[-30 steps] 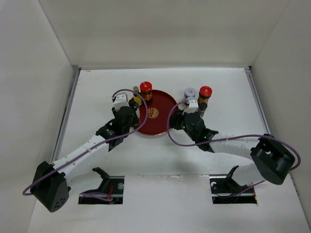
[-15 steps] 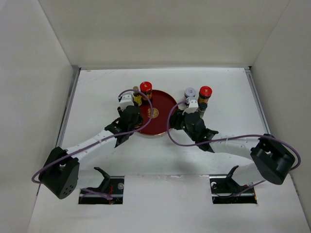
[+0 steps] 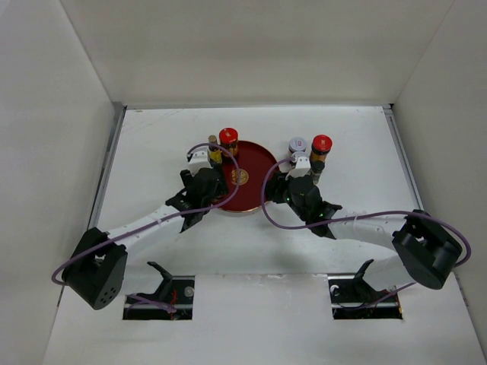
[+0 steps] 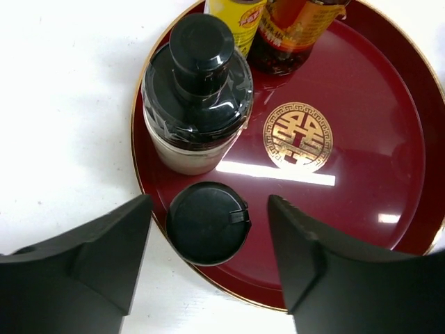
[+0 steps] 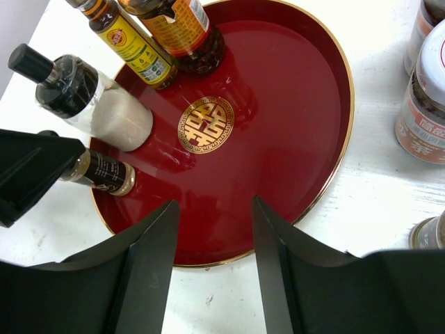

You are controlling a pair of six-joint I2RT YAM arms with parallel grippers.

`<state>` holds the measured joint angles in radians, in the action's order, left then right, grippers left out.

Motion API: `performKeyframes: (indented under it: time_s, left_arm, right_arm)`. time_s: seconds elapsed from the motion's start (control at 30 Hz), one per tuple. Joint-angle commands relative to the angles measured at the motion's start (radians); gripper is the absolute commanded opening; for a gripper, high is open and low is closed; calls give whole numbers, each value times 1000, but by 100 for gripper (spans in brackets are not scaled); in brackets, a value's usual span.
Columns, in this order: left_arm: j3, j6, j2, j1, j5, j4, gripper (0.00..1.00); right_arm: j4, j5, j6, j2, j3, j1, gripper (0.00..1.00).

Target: Organize the condiment bottles

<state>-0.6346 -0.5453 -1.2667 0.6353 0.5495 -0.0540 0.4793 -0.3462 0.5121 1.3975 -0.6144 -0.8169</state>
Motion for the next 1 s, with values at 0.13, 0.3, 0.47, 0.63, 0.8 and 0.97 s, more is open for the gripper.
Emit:
performKeyframes:
  time_s: [0.13,0.3,0.47,0.63,0.8,0.97]
  left_arm:
    - [24,27,147,8,12,-43,77]
    - [76,50,268,-9,6,-119,81]
    - [163,48,395,-59,27,-233,74]
    - [288,-80,512,-173,37,-306,49]
    - [366,-169,524,-257,15,-339,42]
    - [440,-249,575,-293,-28,-395,43]
  right_arm:
    - [39,-5,-14,-12,-33,3,56]
    - [39,-5,-30,-18,-35,3,56]
    - [31,-8,-53,-25,-44,-9,36]
    - [-28,-26,-67,-61,-74,-6,20]
    - [-195,-132,-66,-77,-172,58,30]
    - [-372,-279,-139,-71,-312,155,46]
